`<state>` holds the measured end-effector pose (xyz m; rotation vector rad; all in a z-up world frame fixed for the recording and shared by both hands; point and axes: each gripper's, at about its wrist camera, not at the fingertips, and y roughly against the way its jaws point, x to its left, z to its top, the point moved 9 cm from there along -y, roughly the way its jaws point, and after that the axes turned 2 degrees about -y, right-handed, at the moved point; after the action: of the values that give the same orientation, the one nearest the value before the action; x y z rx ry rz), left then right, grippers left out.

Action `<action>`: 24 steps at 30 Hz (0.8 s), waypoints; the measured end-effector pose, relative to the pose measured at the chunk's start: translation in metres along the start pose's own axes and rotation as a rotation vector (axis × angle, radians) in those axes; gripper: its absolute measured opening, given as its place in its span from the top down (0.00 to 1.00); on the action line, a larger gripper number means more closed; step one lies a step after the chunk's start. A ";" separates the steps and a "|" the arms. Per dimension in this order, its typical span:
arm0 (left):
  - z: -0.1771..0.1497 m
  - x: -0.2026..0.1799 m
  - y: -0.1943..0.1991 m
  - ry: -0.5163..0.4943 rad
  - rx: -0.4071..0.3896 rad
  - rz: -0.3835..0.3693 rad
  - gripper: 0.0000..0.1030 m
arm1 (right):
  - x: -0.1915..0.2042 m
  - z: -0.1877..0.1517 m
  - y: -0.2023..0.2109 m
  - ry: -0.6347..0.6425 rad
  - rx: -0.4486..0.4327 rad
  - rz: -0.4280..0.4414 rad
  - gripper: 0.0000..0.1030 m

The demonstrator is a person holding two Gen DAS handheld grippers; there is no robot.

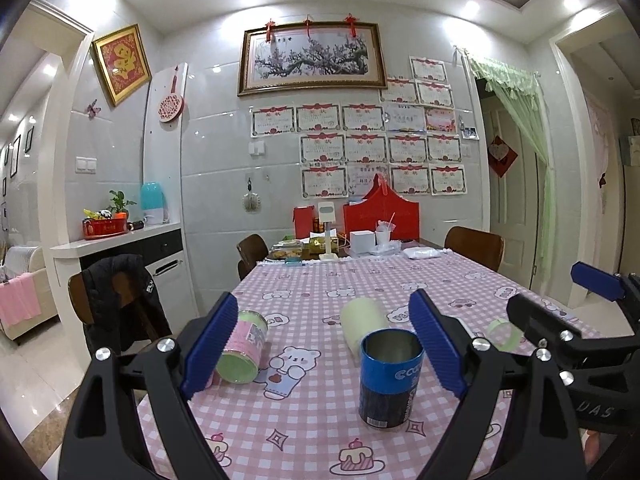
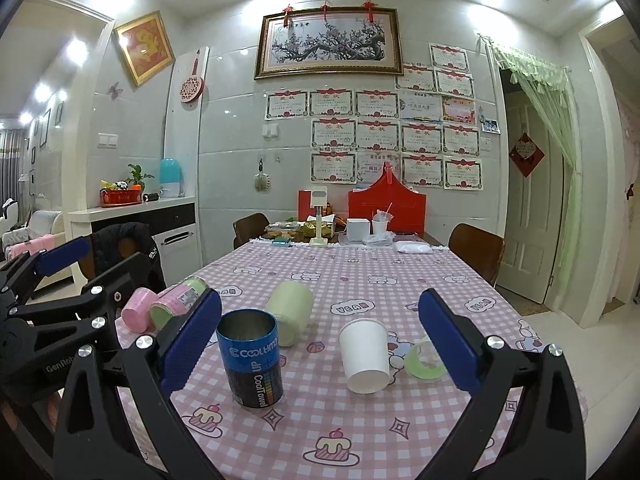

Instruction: Flip cup upside down

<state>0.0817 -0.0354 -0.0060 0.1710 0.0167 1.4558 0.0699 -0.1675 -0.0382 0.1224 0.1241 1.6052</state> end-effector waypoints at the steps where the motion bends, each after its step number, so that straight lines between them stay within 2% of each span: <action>1: 0.000 0.000 0.000 -0.004 -0.004 0.005 0.16 | 0.000 -0.001 0.000 0.002 -0.003 -0.003 0.08; 5: 0.001 -0.001 0.001 -0.002 -0.017 0.002 0.16 | -0.002 0.001 0.005 0.008 -0.037 -0.020 0.08; 24: 0.000 0.002 -0.002 -0.014 -0.020 0.022 0.16 | -0.001 -0.005 -0.006 0.001 -0.008 -0.016 0.08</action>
<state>0.0834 -0.0339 -0.0061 0.1648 -0.0111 1.4757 0.0747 -0.1685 -0.0438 0.1139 0.1192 1.5893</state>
